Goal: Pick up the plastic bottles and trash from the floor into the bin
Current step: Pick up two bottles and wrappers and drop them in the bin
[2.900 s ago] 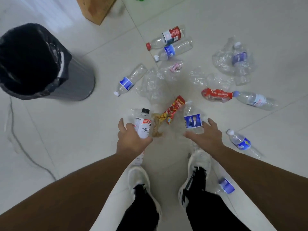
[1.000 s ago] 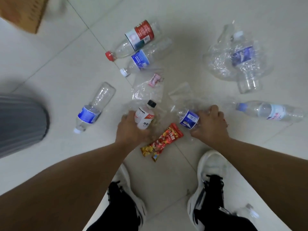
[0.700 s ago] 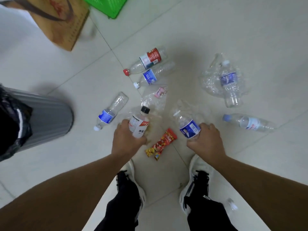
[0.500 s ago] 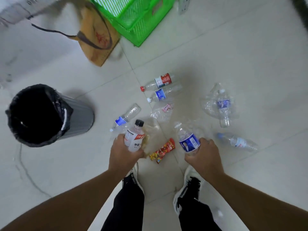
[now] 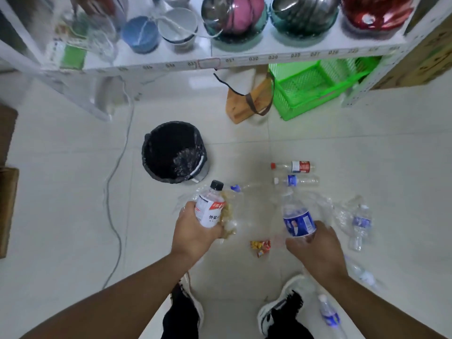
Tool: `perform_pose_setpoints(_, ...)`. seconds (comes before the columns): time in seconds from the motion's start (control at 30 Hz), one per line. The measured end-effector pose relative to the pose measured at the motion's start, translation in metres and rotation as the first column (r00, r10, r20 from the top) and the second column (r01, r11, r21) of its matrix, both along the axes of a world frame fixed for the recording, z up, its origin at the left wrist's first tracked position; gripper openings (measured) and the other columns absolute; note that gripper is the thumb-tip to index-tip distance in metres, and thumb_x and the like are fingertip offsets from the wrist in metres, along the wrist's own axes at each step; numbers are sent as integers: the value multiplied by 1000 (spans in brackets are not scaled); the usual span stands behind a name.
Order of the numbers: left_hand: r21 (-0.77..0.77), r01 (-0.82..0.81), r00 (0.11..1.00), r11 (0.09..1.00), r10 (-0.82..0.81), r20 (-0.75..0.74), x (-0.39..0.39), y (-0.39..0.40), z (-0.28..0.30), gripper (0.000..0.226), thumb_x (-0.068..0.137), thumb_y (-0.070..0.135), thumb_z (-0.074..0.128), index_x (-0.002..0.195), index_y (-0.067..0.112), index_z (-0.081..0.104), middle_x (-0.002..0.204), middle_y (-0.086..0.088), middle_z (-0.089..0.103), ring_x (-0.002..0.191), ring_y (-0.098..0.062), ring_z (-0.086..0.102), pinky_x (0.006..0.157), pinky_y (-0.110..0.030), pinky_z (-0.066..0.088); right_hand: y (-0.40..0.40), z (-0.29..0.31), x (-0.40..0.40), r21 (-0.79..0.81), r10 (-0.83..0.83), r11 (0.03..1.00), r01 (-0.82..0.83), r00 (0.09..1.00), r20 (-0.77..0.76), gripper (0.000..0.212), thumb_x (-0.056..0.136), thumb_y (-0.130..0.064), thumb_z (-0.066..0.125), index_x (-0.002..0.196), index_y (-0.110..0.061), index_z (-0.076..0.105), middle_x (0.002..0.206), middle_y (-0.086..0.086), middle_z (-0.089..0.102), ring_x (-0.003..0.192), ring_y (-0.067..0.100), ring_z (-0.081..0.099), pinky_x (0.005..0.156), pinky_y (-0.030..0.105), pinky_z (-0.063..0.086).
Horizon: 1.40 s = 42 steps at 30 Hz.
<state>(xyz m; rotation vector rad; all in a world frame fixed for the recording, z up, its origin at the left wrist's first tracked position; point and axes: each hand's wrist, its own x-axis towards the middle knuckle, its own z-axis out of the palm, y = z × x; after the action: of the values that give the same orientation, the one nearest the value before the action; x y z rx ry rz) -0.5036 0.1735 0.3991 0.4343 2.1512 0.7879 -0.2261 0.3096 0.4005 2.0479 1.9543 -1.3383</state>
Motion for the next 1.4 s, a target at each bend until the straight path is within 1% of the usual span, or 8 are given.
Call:
perform_pose_setpoints(0.3, 50, -132, 991, 990, 130, 45, -143, -82, 26, 57, 63, 38, 95, 103, 42, 55, 89, 16, 74, 79, 16, 67, 50, -7, 48, -58, 8, -175, -21, 53, 998, -53, 998, -16, 28, 66, -32, 85, 84, -22, 66, 86, 5, 71, 76, 20, 68, 60, 30, 44)
perform_pose_setpoints(0.57, 30, -142, 990, 989, 143, -21, -236, -119, 50, 61, 51, 62, 80, 99, 38, 52, 90, 10, 72, 70, 1, 70, 52, -15, 47, -73, 21, -315, -6, 83, 997, -83, 996, -28, 30, 68, -33, 85, 87, -21, 66, 84, 4, 74, 71, 21, 71, 59, 30, 52)
perform_pose_setpoints(0.67, 21, -167, 986, 986, 167, -24, -256, -111, 43, 55, 63, 47, 92, 98, 38, 50, 87, 10, 72, 70, 9, 70, 46, -11, 48, -65, 16, -352, 4, 147, 989, -147, 988, -52, 29, 70, -35, 84, 89, -20, 68, 81, 2, 75, 68, 19, 72, 56, 30, 54)
perform_pose_setpoints(0.8, -5, -221, 975, 975, 221, -23, -275, -88, 36, 58, 58, 61, 85, 99, 39, 51, 88, 10, 72, 71, -4, 72, 51, -19, 50, -45, 2, -385, -34, 210, 977, -210, 978, -17, 35, 70, -37, 82, 97, -20, 68, 93, 4, 73, 76, 21, 72, 65, 34, 60)
perform_pose_setpoints(0.9, -53, -267, 964, 962, 266, -21, -289, -71, 30, 50, 70, 39, 94, 101, 35, 55, 89, 7, 74, 74, -11, 74, 46, -17, 49, -22, -6, -402, -68, 216, 974, -215, 976, 9, 39, 71, -39, 80, 100, -15, 69, 98, 11, 74, 82, 28, 74, 75, 44, 65)
perform_pose_setpoints(1.07, -126, -289, 957, 949, 283, -66, -313, -44, 31, 48, 72, 37, 95, 100, 36, 55, 80, 6, 72, 65, 6, 71, 40, -10, 45, 24, -20, -424, -147, 172, 975, -165, 985, 32, 62, 68, -51, 87, 112, -12, 65, 101, 7, 72, 88, 27, 74, 81, 45, 65)
perform_pose_setpoints(1.3, -150, -264, 963, 953, 252, -92, -347, 2, -5, 53, 71, 38, 92, 108, 28, 57, 91, 3, 73, 77, -16, 74, 61, -31, 54, 59, -83, -463, -218, 245, 944, -248, 969, -41, 75, 68, -61, 91, 121, -22, 55, 104, -3, 64, 88, 14, 67, 68, 31, 55)
perform_pose_setpoints(1.4, -154, -265, 964, 952, 257, -65, -355, 11, -24, 58, 71, 37, 92, 114, 22, 58, 95, 0, 73, 80, -17, 75, 60, -29, 53, 59, -117, -483, -225, 319, 927, -302, 947, 43, 93, 65, -69, 89, 135, -24, 47, 125, 5, 51, 111, 27, 60, 93, 43, 57)
